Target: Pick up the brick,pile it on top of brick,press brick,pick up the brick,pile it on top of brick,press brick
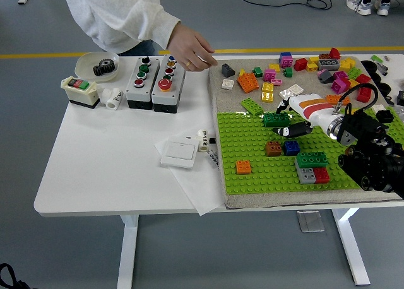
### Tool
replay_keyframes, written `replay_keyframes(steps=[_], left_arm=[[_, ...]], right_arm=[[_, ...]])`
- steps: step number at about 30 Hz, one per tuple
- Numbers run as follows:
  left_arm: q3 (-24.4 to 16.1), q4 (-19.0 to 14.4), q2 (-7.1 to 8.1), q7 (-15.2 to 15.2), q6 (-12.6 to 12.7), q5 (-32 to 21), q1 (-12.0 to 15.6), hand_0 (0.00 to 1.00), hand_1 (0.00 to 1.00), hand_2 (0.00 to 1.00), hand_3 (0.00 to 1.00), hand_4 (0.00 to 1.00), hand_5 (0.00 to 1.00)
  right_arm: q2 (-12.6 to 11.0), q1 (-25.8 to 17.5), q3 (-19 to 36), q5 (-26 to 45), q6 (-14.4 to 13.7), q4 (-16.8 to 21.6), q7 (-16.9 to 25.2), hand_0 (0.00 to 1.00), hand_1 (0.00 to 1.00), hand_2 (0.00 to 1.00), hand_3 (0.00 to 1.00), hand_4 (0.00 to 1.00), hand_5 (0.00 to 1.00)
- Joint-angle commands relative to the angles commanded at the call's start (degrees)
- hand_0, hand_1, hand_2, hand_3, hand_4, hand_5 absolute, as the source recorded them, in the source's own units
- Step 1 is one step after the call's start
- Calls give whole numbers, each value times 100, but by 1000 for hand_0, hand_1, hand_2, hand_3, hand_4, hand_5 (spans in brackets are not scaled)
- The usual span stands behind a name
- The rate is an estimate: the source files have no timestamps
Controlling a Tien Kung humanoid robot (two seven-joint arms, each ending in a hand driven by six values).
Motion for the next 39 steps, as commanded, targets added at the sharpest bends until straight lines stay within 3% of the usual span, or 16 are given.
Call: replay_keyframes(steps=[4, 5, 16, 17, 39], left_arm=[[24, 6, -4, -13, 14, -47, 12, 771, 760, 769, 597, 670, 599], [28, 6, -4, -14, 15, -52, 12, 771, 759, 768, 598, 670, 598], [68, 14, -7, -30, 31, -133, 15, 770, 759, 768, 599, 669, 597], [69, 14, -7, -31, 32, -135, 16, 769, 759, 768, 599, 669, 596], [124, 24, -19, -62, 53, -270, 42, 770, 758, 767, 598, 669, 596]], right_arm=[[-41, 8, 13, -65, -45, 32, 11, 576, 584, 643, 600, 828, 494], [-45, 9, 13, -69, -47, 34, 12, 505, 549, 604, 574, 824, 491], [-123, 65, 41, 33, -200, 43, 89, 514, 558, 608, 578, 821, 487], [-124, 66, 42, 35, -200, 43, 92, 649, 618, 688, 621, 828, 472], [-192, 99, 55, -169, 236, 72, 132, 708, 668, 727, 664, 850, 461]])
